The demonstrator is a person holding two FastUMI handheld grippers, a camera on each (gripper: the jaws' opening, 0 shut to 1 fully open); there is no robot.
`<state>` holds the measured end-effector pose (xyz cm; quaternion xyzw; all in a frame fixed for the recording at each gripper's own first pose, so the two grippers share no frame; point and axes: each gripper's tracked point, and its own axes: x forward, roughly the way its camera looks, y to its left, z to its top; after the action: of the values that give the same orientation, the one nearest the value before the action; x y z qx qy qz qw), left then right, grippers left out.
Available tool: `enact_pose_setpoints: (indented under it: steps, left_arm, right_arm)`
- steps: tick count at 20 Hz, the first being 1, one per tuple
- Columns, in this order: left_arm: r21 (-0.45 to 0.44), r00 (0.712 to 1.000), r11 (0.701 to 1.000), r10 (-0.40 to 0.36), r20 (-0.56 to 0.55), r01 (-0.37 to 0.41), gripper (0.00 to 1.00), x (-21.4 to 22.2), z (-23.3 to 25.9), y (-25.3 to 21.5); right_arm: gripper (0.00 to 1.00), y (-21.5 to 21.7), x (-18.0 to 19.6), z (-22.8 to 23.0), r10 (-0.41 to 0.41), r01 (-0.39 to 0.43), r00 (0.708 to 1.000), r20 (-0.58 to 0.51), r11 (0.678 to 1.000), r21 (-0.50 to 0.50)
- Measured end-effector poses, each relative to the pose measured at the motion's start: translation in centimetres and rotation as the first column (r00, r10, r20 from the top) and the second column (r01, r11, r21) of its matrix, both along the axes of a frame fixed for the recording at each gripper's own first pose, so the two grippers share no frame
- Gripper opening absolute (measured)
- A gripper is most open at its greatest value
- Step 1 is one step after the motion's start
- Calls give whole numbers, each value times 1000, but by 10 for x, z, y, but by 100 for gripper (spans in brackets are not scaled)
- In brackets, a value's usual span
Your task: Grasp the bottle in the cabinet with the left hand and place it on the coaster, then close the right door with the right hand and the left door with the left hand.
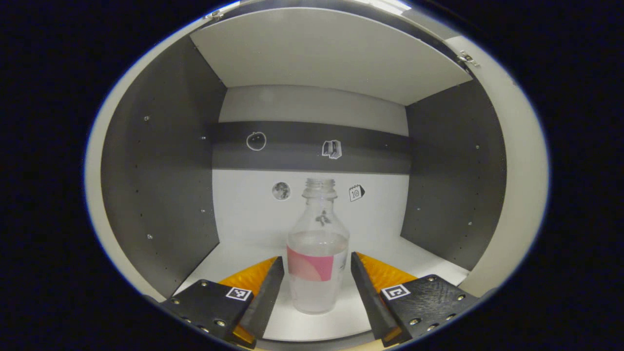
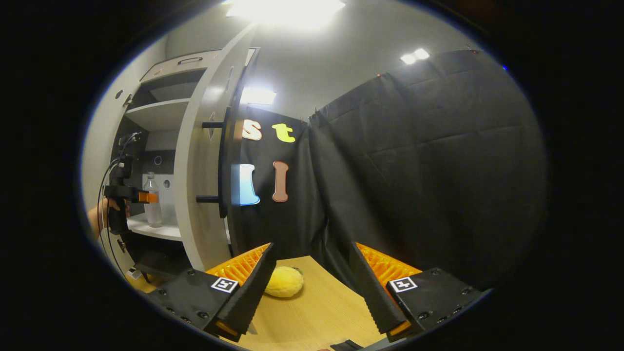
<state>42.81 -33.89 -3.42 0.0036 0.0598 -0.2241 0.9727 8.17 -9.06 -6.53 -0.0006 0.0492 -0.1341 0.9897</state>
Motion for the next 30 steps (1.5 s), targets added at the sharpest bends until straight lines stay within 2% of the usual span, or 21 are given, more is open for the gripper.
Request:
enact_pose_setpoints:
  steps: [3,4,6,7,8,11,12,13,16,19,20,27,28,30]
  left_arm:
    - [-5,1000,1000,0,14,0,80,5,1,2]
    - [-3,1000,1000,11,15,-11,69,5,2,5]
    - [2,1000,1000,24,14,-24,69,4,3,8]
    - [-2,1000,1000,25,16,-25,76,1,5,10]
    - [-9,999,1000,26,26,-26,69,-3,10,12]
    - [-22,997,999,31,73,-29,69,-28,30,21]
    - [-23,996,999,30,83,-29,69,-38,35,22]
    - [-25,995,999,30,93,-28,69,-49,39,24]
    - [-44,992,998,39,120,-34,69,-80,54,34]
    - [-59,989,997,50,137,-43,69,-115,65,48]
    - [-60,988,997,54,148,-46,69,-126,68,52]
    - [-84,981,992,110,162,-98,69,-186,56,75]
    - [-86,981,991,115,156,-103,69,-192,52,77]
    - [-81,983,991,118,140,-107,69,-208,38,82]
  right_arm:
    - [96,2,-3,-1,-2,1,1000,-8,1000,-9]
    - [96,2,-4,-2,2,-2,1000,-9,1000,-9]
    - [96,1,-5,-2,7,-7,1000,-12,1000,-9]
    - [96,2,-8,-2,13,-13,1000,-13,1000,-6]
    - [96,2,-10,-2,18,-18,1000,-12,1000,-5]
    - [96,1,-22,2,36,-36,999,0,999,-4]
    - [94,1,-27,3,45,-45,999,3,999,-1]
    - [96,-1,-32,4,54,-54,999,4,999,2]
    - [94,-2,-45,7,80,-80,997,12,997,5]
    - [94,-6,-57,6,103,-103,995,3,995,9]
    - [96,-6,-61,7,110,-110,994,4,994,17]
    - [96,-6,-89,6,180,-180,984,-3,983,33]
    - [94,-5,-91,7,189,-188,982,-2,981,34]
    - [96,-4,-97,6,205,-205,979,-5,978,33]
